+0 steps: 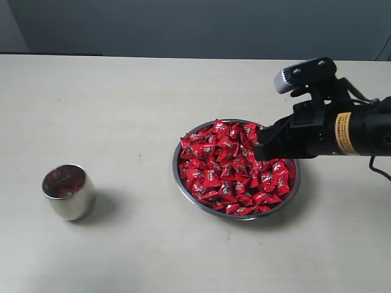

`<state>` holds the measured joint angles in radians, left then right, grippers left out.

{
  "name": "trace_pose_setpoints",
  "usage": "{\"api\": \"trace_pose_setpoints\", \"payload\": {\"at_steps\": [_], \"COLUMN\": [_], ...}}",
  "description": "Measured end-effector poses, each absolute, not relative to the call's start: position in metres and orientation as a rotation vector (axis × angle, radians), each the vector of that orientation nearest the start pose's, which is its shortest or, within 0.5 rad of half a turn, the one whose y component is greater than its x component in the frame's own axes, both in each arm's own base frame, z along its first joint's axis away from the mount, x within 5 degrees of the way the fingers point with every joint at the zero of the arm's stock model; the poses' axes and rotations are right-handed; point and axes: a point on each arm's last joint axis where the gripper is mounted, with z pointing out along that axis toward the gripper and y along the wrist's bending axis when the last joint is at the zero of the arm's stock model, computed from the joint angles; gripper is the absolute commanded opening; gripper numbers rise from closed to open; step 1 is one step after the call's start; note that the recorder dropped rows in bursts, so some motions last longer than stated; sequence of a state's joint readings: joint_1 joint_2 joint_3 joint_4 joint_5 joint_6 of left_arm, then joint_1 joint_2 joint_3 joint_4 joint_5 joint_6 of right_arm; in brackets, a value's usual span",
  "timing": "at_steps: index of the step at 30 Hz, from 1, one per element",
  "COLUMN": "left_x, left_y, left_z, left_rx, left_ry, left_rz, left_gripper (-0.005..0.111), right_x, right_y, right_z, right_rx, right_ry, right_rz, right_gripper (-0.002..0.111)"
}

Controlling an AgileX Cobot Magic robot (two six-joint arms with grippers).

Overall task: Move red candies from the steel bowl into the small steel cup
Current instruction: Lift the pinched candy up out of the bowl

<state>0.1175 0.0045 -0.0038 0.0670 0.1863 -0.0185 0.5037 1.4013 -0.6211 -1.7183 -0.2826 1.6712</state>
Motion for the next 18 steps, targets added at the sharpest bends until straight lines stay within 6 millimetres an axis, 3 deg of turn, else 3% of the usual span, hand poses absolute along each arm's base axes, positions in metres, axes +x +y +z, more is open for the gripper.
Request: {"api": "trace_pose_setpoints", "payload": {"at_steps": [7, 18], "left_x": [0.056, 0.056], "left_y": [0.008, 0.008], "left_z": [0.197, 0.197], "left_rx": [-0.068, -0.068], "left_ry": [1.67, 1.67], "left_rz": [0.135, 0.135], "left_gripper": [0.0, 0.0], "right_x": [0.2, 0.148], "right_y": [0.133, 0.096], "right_z": [0.238, 0.242], "right_rx": [-0.699, -0.494], "right_ry": [2.074, 1.997], "right_rz": [0.514, 0.521], "right_gripper": [-0.001, -0.001]}}
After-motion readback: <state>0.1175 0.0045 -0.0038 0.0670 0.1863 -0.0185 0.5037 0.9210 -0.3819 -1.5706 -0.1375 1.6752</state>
